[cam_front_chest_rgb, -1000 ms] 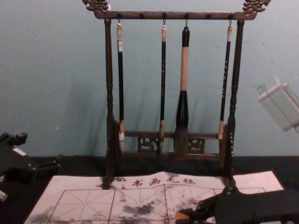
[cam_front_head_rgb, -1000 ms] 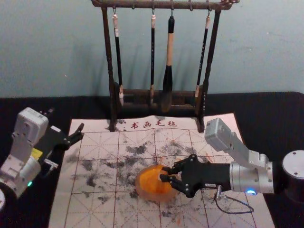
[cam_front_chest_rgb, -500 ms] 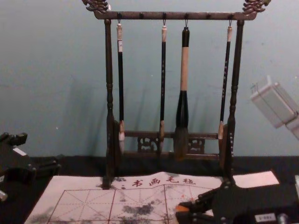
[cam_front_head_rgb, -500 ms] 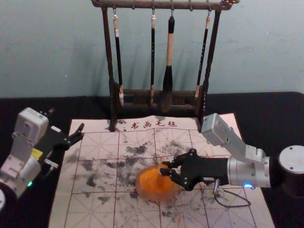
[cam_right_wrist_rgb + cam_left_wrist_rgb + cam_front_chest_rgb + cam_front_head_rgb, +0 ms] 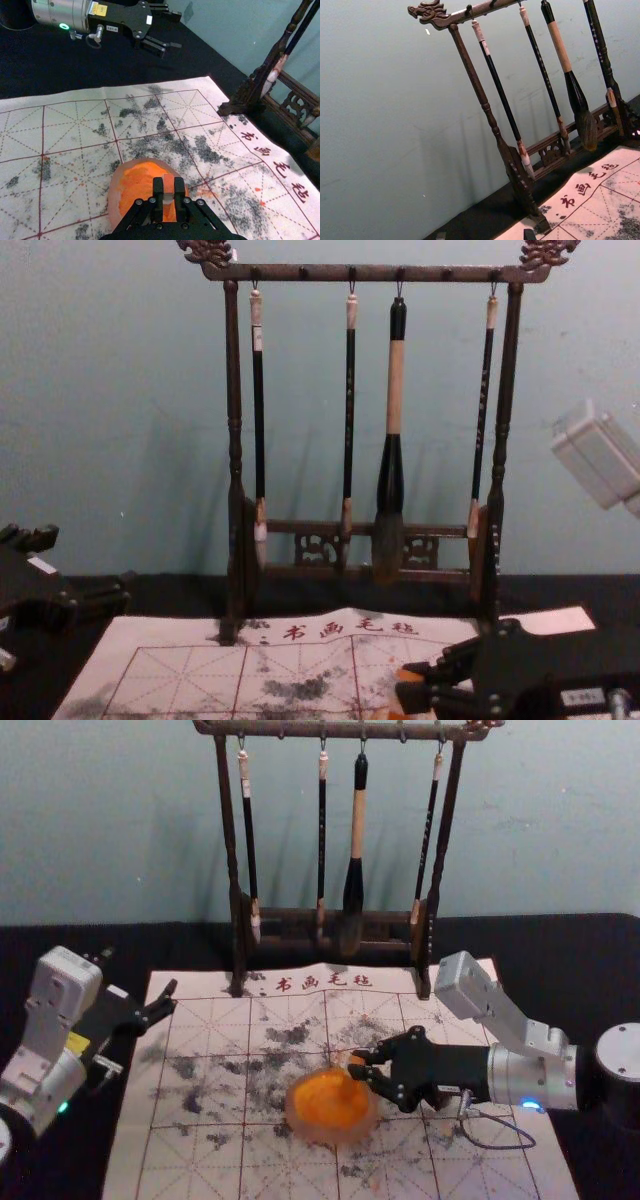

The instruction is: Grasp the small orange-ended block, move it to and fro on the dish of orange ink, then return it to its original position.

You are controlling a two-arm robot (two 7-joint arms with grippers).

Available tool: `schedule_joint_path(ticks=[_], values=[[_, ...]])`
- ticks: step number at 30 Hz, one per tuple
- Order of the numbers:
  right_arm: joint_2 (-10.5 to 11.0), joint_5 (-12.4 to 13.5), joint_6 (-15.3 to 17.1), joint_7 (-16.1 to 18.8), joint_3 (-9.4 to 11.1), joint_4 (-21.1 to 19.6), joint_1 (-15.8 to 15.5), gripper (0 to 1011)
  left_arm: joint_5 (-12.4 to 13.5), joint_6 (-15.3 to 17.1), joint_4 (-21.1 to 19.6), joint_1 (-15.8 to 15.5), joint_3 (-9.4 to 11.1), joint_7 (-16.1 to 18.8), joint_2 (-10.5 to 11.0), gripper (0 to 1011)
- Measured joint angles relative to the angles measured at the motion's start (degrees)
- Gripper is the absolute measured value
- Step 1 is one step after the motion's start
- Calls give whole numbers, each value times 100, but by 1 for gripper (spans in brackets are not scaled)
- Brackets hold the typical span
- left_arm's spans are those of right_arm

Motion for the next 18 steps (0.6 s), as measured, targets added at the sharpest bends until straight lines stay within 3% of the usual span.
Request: schedule_joint_path(ticks=[18], values=[[263,137,44,34,101,-534,-253,104,0,0,0,0,0,0,0,1001]])
